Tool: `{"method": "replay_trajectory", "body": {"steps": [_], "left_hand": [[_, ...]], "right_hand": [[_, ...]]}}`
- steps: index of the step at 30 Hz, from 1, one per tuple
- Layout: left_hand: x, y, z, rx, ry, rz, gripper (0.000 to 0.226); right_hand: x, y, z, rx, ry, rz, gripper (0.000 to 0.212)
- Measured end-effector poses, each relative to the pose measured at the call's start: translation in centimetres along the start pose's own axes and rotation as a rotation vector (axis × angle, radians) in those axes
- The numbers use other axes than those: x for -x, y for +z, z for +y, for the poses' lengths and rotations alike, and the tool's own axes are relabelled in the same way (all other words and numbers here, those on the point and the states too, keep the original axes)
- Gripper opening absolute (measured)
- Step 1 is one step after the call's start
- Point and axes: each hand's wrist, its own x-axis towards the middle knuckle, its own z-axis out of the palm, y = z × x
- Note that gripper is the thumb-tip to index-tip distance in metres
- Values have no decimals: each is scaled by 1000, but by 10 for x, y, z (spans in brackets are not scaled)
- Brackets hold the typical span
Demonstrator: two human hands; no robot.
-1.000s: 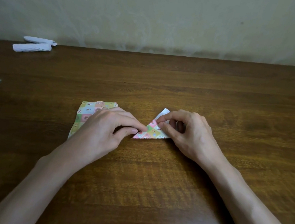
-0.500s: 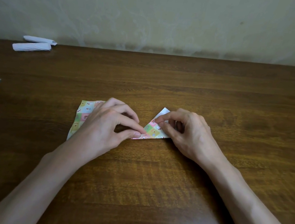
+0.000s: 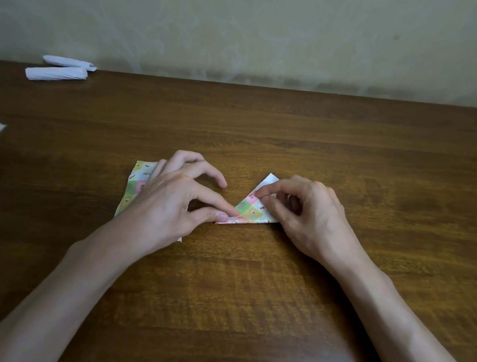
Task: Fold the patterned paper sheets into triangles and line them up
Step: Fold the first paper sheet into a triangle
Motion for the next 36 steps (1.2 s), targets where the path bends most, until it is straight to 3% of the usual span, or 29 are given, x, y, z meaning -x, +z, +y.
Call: {"method": "replay_trajectory", "body": {"steps": [14,36], "left_hand": [[-1,5,0,-26,55,57,32],[-4,2,0,-46,35,17,31]], "right_hand": [[0,1,-2,21,15,8,14],[3,-2,-9,24,42,-3,13]]}}
